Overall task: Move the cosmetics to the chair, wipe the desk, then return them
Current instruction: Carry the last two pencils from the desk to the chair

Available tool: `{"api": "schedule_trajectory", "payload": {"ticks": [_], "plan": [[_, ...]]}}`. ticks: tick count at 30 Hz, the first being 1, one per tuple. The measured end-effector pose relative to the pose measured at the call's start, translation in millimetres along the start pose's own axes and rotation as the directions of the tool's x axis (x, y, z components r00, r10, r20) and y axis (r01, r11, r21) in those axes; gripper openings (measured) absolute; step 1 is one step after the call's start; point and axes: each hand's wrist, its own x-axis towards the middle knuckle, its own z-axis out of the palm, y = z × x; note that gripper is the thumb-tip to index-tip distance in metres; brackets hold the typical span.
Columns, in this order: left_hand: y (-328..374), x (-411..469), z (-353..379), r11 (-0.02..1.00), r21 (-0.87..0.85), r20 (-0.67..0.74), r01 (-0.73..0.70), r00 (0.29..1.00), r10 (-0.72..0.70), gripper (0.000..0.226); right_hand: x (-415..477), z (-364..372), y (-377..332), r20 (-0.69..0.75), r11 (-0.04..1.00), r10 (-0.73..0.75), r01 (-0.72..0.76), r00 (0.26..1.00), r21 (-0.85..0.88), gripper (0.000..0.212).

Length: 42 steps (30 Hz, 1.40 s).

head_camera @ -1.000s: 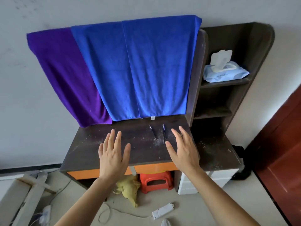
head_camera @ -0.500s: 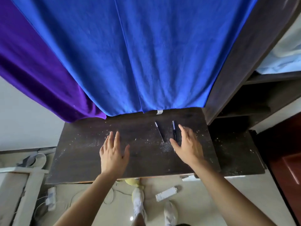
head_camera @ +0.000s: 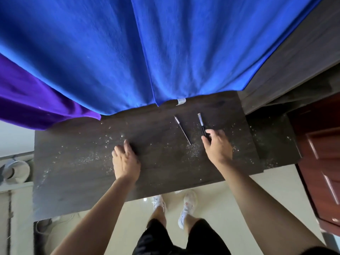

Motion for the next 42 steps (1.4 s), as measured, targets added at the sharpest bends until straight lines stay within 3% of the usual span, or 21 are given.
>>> {"api": "schedule_trajectory", "payload": {"ticks": [2,6,10,15,18,25,27,31,35,38,42], "plan": [[1,6,1,0.995,-0.034,0.011,-0.098,0.995,0.099,0.056,3,1,-1,-0.029,1.0,-0.014,0.014,0.999,0.006,0.021],[20,12,0,0.932,-0.081,-0.031,-0.354,0.935,0.352,0.034,11,-4,-1,0.052,0.999,0.031,-0.03,0.998,-0.027,0.02],[60,16,2,0.785,-0.024,-0.034,-0.62,0.785,0.619,0.033,15,-8,6,0.11,0.995,0.045,-0.035,0.993,-0.089,0.023],[112,27,5,0.56,0.106,-0.041,-0.822,0.559,0.828,0.037,2,-9,20,0.077,0.995,0.081,-0.076,0.994,-0.067,0.024],[126,36,9,0.439,0.18,0.065,-0.88,0.456,0.887,0.038,-11,-7,32,0.047,0.995,0.085,-0.082,0.995,-0.051,0.024],[130,40,13,0.483,0.147,0.06,-0.863,0.496,0.866,0.043,-23,-4,45,0.04,0.994,0.04,-0.036,0.998,-0.103,0.026],[129,37,15,0.54,0.164,0.069,-0.825,0.556,0.828,0.037,-22,-4,43,0.08,0.985,0.015,-0.001,0.997,-0.175,0.031],[126,28,18,0.759,0.041,0.13,-0.65,0.756,0.641,0.028,-22,-2,40,0.142,0.959,-0.007,0.047,0.99,-0.281,0.033],[122,24,17,0.807,0.01,0.197,-0.59,0.793,0.577,0.03,-24,-1,41,0.175,0.948,-0.02,0.074,0.984,-0.308,0.033],[119,23,14,0.839,-0.017,0.23,-0.543,0.815,0.532,0.027,-29,-5,46,0.184,0.958,-0.013,0.065,0.983,-0.278,0.033],[116,21,-1,0.888,-0.099,0.244,-0.45,0.854,0.46,0.026,-33,-29,47,0.112,0.992,0.091,-0.08,0.99,-0.093,0.029]]}}
